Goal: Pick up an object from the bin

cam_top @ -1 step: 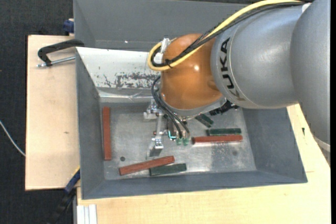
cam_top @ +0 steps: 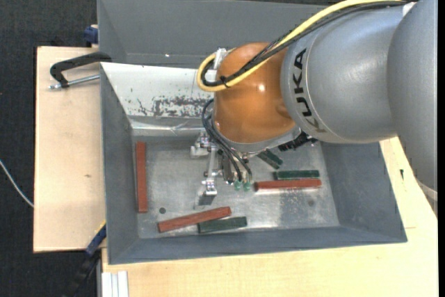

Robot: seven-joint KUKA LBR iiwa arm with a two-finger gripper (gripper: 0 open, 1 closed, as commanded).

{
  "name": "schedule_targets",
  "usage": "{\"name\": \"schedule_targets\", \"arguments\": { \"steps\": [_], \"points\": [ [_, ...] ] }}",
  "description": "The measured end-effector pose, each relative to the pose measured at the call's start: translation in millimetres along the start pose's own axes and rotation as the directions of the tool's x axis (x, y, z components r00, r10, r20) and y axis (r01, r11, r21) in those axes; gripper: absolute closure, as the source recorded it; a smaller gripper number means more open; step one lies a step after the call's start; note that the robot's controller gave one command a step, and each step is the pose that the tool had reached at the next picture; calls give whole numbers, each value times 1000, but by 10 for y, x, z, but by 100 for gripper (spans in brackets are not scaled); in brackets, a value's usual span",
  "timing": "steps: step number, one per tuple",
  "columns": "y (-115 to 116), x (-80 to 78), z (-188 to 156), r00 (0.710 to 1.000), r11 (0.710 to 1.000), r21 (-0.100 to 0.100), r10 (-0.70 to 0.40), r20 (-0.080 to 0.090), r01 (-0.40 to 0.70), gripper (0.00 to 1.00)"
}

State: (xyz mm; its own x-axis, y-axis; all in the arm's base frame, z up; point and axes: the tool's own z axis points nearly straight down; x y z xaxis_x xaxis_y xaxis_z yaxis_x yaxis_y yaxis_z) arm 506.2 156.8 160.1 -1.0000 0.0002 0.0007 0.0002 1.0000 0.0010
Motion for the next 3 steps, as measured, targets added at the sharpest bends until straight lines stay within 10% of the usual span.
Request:
{"name": "schedule_targets", "arguments": {
  "steps": [2,3],
  "points": [
    [-99,123,648,982,982,0,-187,2,187,0],
    [5,132,550,887,888,1,-461,6,461,0]
  ]
}}
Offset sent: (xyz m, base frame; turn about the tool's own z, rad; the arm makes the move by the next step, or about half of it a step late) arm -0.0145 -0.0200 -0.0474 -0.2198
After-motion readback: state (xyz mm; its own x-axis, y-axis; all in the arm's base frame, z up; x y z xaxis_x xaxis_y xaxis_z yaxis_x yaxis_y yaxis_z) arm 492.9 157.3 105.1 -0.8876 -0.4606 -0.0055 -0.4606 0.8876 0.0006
